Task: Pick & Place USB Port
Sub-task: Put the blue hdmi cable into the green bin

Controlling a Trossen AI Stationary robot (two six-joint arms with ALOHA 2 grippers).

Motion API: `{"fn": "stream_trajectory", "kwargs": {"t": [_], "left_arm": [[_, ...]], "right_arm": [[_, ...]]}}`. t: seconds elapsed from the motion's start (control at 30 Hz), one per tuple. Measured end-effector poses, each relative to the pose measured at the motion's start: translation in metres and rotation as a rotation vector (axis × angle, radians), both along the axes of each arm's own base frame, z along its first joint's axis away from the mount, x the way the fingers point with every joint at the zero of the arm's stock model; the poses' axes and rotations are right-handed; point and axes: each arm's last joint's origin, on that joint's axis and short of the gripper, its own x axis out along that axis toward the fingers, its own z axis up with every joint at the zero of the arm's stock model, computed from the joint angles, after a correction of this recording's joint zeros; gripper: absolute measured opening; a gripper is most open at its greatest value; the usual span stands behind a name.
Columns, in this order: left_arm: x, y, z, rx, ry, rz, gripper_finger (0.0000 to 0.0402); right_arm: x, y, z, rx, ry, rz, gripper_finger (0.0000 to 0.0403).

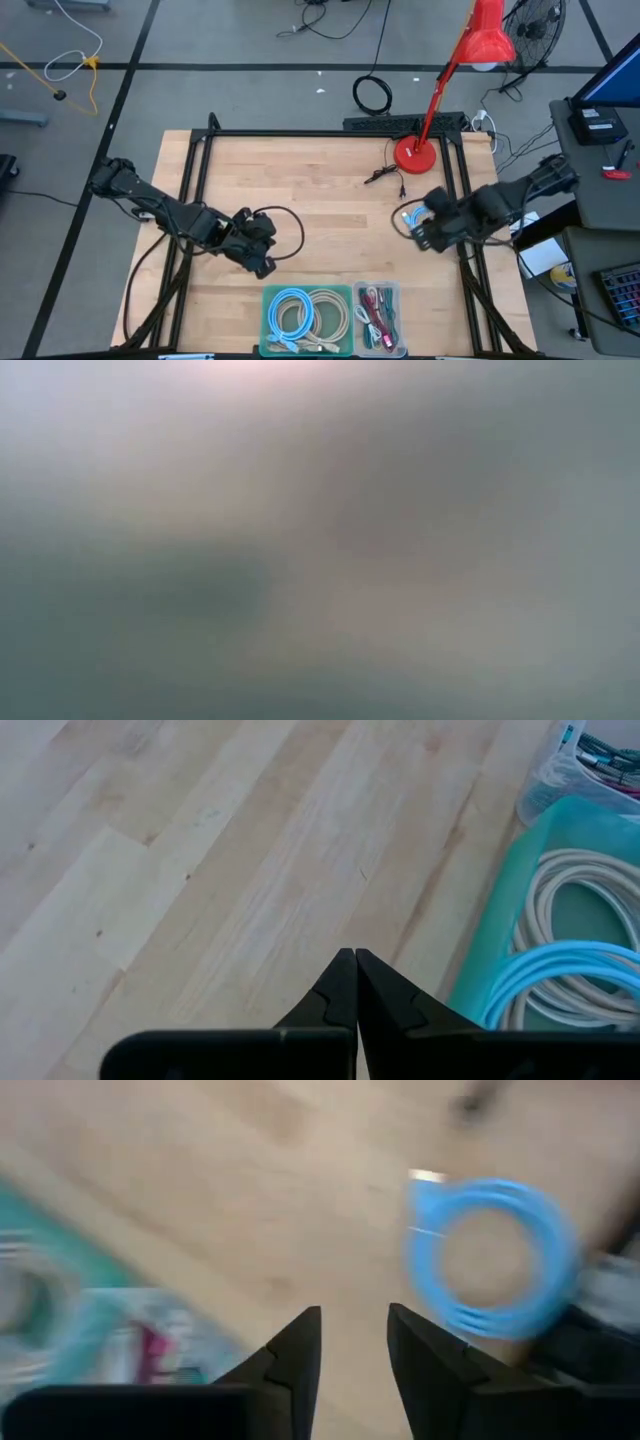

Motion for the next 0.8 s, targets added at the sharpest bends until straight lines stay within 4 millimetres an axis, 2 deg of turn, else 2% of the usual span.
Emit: {"fn": "stream_trajectory", "kwargs": {"t": [0.1, 0.23, 0.4, 0.53, 0.67, 0.8], "left_arm": [[-0.001, -0.002, 0.0, -0.004, -0.001, -0.001, 0.0], [-0.001, -0.002, 0.0, -0.005, -0.001, -0.003, 0.0], [-0.001, -0.002, 0.0, -0.006, 0.0, -0.004, 0.0], [-0.001, -0.003, 0.0, -0.016, 0.007, -0.015, 0.0], [-0.001, -0.003, 0.0, -0.02, 0.011, -0.02, 0.0], [-0.001, -0.003, 0.0, -0.027, 0.014, -0.023, 0.0]], "right_arm": [[-0.017, -0.011, 0.002, -0.041, 0.095, -0.047, 0.0124], [-0.02, -0.016, -0.016, -0.051, 0.122, -0.035, 0.0153], [-0.021, -0.022, -0.066, -0.013, 0.305, -0.018, 0.0196], [-0.026, -0.026, -0.108, 0.099, 0.434, -0.021, 0.023], [-0.024, -0.025, -0.14, 0.188, 0.396, 0.056, 0.0257], [-0.014, -0.022, -0.149, 0.198, 0.275, 0.143, 0.0271]]}}
